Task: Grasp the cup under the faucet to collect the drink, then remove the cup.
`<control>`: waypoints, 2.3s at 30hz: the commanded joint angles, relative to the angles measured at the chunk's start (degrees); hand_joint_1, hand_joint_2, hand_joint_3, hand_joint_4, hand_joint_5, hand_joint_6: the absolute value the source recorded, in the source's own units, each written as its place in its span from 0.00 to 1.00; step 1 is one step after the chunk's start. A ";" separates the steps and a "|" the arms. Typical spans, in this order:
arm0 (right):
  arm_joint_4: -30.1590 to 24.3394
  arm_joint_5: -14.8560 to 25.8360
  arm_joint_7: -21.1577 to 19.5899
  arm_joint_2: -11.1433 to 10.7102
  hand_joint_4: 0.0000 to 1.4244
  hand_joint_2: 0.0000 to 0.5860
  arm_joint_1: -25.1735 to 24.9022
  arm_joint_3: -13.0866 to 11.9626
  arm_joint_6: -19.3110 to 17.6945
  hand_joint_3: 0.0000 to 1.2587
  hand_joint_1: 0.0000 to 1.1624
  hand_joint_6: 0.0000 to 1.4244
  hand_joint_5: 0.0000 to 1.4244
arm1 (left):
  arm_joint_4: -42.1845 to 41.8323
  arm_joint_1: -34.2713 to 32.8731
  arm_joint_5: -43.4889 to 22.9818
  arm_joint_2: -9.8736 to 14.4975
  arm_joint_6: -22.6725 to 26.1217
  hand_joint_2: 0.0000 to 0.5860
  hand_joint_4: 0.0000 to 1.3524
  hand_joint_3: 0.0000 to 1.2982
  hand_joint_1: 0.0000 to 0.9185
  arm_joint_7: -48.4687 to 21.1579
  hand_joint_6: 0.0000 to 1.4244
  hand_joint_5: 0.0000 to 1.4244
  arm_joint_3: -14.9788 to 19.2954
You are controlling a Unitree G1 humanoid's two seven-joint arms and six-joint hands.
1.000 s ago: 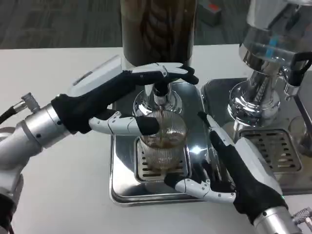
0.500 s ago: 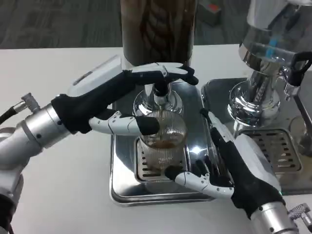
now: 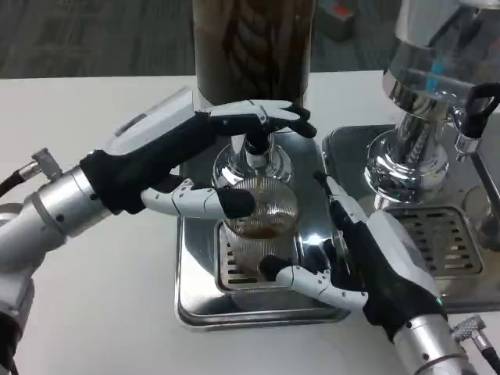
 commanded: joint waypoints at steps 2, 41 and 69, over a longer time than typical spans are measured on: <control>0.83 0.38 -0.57 0.20 0.00 0.00 -1.17 0.03 0.41 0.00 0.20 0.04 0.00 | 0.42 1.81 2.63 1.18 0.18 0.16 0.13 0.24 0.00 -0.80 0.17 0.13 -1.17; 1.12 1.12 -0.89 0.25 0.00 0.00 -2.14 -0.13 0.98 0.00 0.17 0.04 0.00 | -0.50 2.37 4.02 1.91 -0.73 0.18 0.14 0.26 0.00 0.82 0.17 0.13 -1.99; 1.50 1.19 -1.27 0.40 0.00 0.00 -2.69 -0.21 0.96 0.00 0.14 0.05 0.00 | -0.43 2.22 4.27 2.11 -0.87 0.17 0.14 0.27 0.00 1.37 0.17 0.13 -2.01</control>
